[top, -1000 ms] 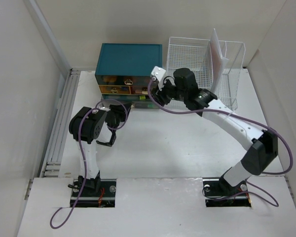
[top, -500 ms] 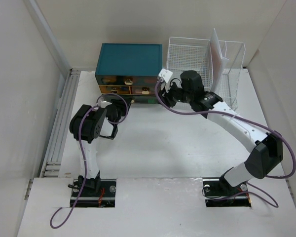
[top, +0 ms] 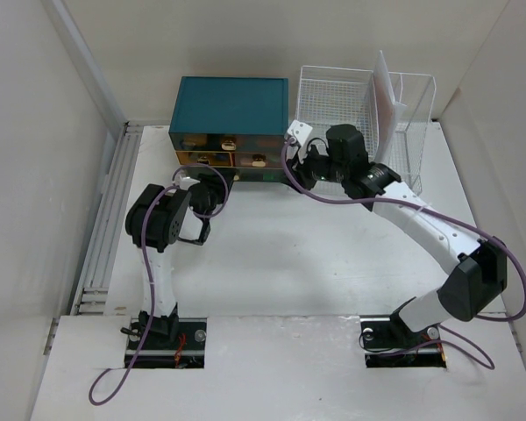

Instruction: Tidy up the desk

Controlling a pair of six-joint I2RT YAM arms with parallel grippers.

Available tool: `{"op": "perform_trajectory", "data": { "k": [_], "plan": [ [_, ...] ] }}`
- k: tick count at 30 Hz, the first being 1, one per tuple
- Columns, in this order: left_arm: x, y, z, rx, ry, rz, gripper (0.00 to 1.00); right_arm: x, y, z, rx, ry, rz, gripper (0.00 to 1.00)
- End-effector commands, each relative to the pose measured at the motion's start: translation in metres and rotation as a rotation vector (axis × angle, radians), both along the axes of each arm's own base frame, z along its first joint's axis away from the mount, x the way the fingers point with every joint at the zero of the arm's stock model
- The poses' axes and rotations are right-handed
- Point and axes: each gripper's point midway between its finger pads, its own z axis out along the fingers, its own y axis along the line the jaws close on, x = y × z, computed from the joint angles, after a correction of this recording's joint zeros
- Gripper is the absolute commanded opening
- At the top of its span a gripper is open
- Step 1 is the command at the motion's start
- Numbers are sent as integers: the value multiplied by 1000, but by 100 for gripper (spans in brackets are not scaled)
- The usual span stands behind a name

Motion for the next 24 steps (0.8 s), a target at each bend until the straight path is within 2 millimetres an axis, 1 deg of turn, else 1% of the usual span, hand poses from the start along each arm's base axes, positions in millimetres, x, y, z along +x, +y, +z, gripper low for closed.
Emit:
{"op": "perform_trajectory", "data": {
  "k": [1, 2, 3, 4, 5, 6, 7, 8, 9, 10, 11, 12, 13, 14, 15, 16, 17, 18, 19, 20, 21, 22, 23, 24],
  "plan": [
    [16, 8, 71, 5, -297, 46, 22, -3, 0, 26, 59, -54, 15, 49],
    [16, 9, 77, 2, -309, 46, 29, -3, 0, 26, 59, -54, 15, 49],
    [13, 9, 70, 7, -291, 45, 37, -3, 0, 26, 59, -54, 15, 49],
    [8, 11, 72, 6, -294, 46, 51, -3, 0, 26, 59, -54, 15, 49],
    [5, 11, 72, 17, -293, 45, 54, -3, 0, 26, 59, -54, 15, 49],
    [3, 12, 77, 26, -302, 45, 58, -4, 1, 26, 62, -52, 23, 49],
    [-1, 11, 72, 28, -291, 35, 62, -4, 1, 26, 62, -52, 23, 49],
    [-8, 13, 74, 26, -300, 36, 72, -5, 1, 26, 66, -45, 20, 49],
    [-12, 14, 77, 24, -307, 36, 76, -5, 1, 26, 67, -45, 20, 49],
    [-16, 15, 76, 11, -305, 36, 80, -5, 1, 26, 67, -45, 20, 49],
    [-25, 17, 66, 16, -284, 35, 84, -5, 1, 26, 67, -45, 20, 49],
    [-32, 18, 76, -8, -315, 37, 90, -2, -2, 26, 66, -45, 11, 49],
    [-38, 20, 80, -20, -326, 38, 93, -2, -2, 26, 66, -45, 11, 49],
    [-46, 17, 78, -23, -328, 28, 100, -2, -2, 26, 66, -45, 11, 49],
    [-62, 21, 78, -34, -329, 28, 100, -2, -2, 26, 66, -45, 11, 49],
    [-73, 13, 84, -42, -343, 12, 100, 0, -3, 23, 63, -47, 0, 49],
    [-82, 11, 84, -45, -344, 1, 100, -1, -4, 27, 68, -55, 0, 49],
    [-96, 15, 75, -36, -315, 0, 100, 0, -5, 27, 65, -57, -9, 49],
    [-107, 12, 79, -56, -320, -16, 100, 0, -5, 27, 65, -57, -9, 49],
    [-117, 10, 83, -62, -331, -26, 100, 4, -10, 27, 62, -59, -28, 50],
    [-129, 4, 82, -85, -321, -55, 100, 3, -11, 31, 68, -68, -28, 50],
    [-144, 7, 83, -86, -323, -67, 100, 6, -14, 29, 55, -66, -54, 52],
    [-154, 3, 79, -99, -300, -96, 100, 7, -17, 43, 65, -92, -70, 52],
    [-162, 2, 88, -106, -323, -114, 100, 10, -24, 44, 49, -81, -98, 57]
  ]
}}
